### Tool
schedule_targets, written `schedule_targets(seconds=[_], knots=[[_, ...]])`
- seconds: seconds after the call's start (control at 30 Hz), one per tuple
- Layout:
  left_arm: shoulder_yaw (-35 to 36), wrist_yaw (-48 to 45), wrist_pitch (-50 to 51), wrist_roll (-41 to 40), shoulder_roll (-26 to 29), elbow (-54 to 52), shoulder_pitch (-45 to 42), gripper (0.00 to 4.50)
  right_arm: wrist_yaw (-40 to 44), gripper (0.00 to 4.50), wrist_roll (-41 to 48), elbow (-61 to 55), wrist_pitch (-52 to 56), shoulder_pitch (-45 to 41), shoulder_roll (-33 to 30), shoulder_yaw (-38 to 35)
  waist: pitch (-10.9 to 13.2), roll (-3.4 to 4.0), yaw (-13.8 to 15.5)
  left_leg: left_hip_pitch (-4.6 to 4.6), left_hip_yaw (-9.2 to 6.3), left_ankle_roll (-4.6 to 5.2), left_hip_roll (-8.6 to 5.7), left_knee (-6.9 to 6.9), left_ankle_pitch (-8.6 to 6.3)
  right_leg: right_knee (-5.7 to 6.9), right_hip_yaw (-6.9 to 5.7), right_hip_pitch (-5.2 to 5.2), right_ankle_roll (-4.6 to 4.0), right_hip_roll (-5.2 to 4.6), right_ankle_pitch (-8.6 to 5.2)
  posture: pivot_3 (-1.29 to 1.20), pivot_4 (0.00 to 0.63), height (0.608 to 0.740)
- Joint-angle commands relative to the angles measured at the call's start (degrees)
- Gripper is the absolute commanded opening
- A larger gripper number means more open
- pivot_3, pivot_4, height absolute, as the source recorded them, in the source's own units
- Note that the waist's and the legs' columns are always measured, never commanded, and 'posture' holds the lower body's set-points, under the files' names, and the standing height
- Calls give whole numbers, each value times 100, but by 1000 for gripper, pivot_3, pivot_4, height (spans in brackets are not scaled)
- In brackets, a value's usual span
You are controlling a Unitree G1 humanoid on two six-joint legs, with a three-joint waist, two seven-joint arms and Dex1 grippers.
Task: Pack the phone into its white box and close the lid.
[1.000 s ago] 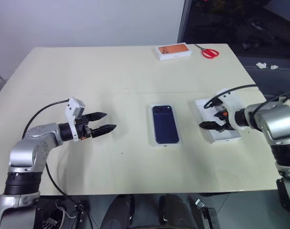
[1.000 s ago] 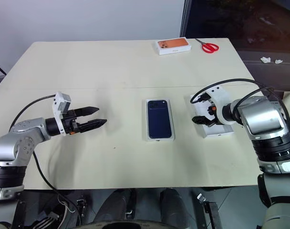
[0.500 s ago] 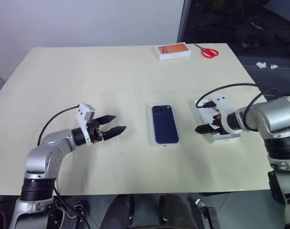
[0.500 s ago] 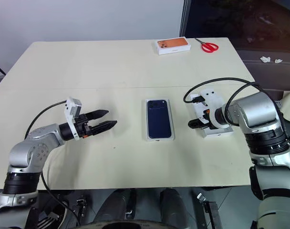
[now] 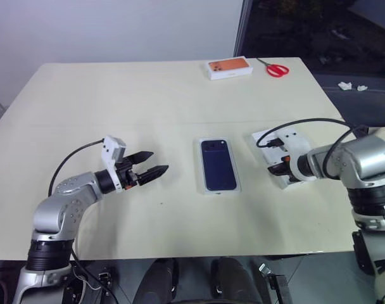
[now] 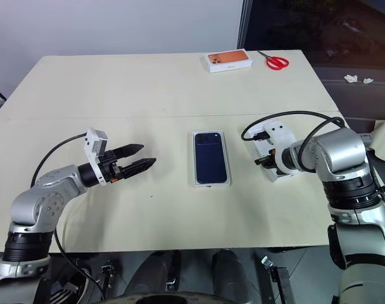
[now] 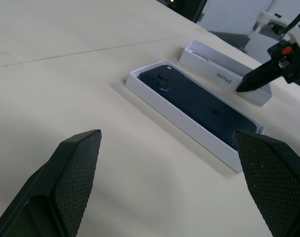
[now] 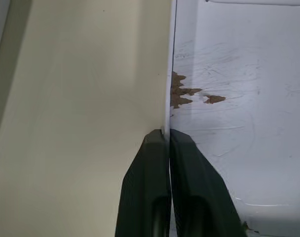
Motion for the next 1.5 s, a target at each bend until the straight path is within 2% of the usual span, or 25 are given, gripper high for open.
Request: schedule_targets(seconds=[0.03, 0.13, 0.23, 0.3, 0.37, 0.5, 0.63, 0.73, 0.83, 0.93, 1.1, 1.23, 1.33, 1.5], knots=[[135, 5, -58, -75, 73, -49, -134, 4500, 18, 19, 43, -3, 0, -389, 192, -343, 0, 0, -14, 0, 0, 0, 0, 0, 0, 0, 0, 0, 0, 1, 0, 0, 150, 740], [156, 11, -81, -60, 94, -1, -158, 4500, 86, 19, -28, 146, 17, -655, 346, -546, 3, 5, -19, 0, 2, 0, 1, -1, 0, 5, 2, -6, 0, 6, 0, 0, 150, 740], [296, 58, -13, -154, 120, 72, -246, 4500, -193, 19, 39, 828, 34, -1354, 1482, -2161, 4, 3, -43, 1, 3, 0, 5, -1, 0, 5, 3, -5, 0, 12, 0, 0, 150, 740], [350, 45, -27, -167, 156, 93, -263, 4500, -285, 19, 255, 920, 36, -1520, 1852, -2643, 4, 3, -20, 2, 6, 0, 6, -3, 1, 13, 8, -10, 1, 14, 1, 0, 150, 740], [490, 87, -24, -230, 177, 133, -326, 4500, -577, 19, 1445, 1502, 37, -1858, 2529, -3799, 5, 2, 6, 1, 3, 0, 7, -6, 1, 13, 3, -11, 0, 15, 0, 0, 150, 740], [695, 50, -375, -219, 173, 176, -417, 4500, -1241, 19, 2574, 1371, 37, -2079, 3570, -5053, 6, 3, 5, 0, 6, 0, 5, -2, 1, 15, 6, -11, 0, 9, 0, 0, 150, 740], [802, 28, -480, -239, 236, 215, -474, 4500, -2120, 19, 4117, 1357, 37, -1724, 4461, -5479, 5, 4, -21, 0, 8, -1, 4, -3, 1, 25, 10, -17, 0, 7, 0, 0, 150, 740], [807, -10, -504, -209, 321, 192, -452, 4500, -2799, 19, 5214, 1315, -134, -1360, 4941, -5312, 6, 5, -42, 0, 11, -1, 4, -5, 1, 34, 14, -24, -1, 8, 0, 0, 150, 740], [889, 21, -401, -326, 358, 179, -464, 4500, -3695, 19, 7008, 1147, -796, -344, 5153, -4292, 8, 9, -61, 0, 12, 0, 5, -5, 1, 38, 17, -27, -1, 9, 0, 0, 150, 740], [831, -1, -329, -320, 455, 115, -412, 4500, -4215, 19, 7946, 822, -1363, 525, 5010, -3257, 9, 11, -57, 0, 12, 1, 4, -2, 1, 38, 16, -24, -1, 10, -1, 0, 150, 740], [801, 104, -200, -428, 429, -105, -250, 4500, -3778, 19, 8162, 535, -1675, 1240, 4733, -2315, 9, 10, -161, 2, 15, 1, 5, 2, 2, 42, 18, -24, 1, 15, -1, 0, 150, 740], [597, 314, -26, -576, 182, -452, -24, 4500, -3671, 19, 8162, 513, -1925, 1515, 4411, -1739, 9, 11, -177, 4, 15, 2, 10, -2, 1, 39, 18, -24, 2, 20, -2, 0, 150, 740], [475, 300, -104, -528, -11, -482, 130, 3704, -3476, 0, 8162, 716, -1987, 1589, 4075, -1454, 9, 10, -176, 4, 16, 2, 11, -1, 1, 40, 19, -23, 2, 20, -2, 0, 150, 740], [342, 284, -54, -602, -217, -511, 243, 1188, -3224, 0, 8123, 911, -2288, 1544, 3697, -1109, 9, 9, -170, 6, 16, 2, 14, 0, 1, 38, 18, -20, 2, 22, -2, 0, 150, 740]])
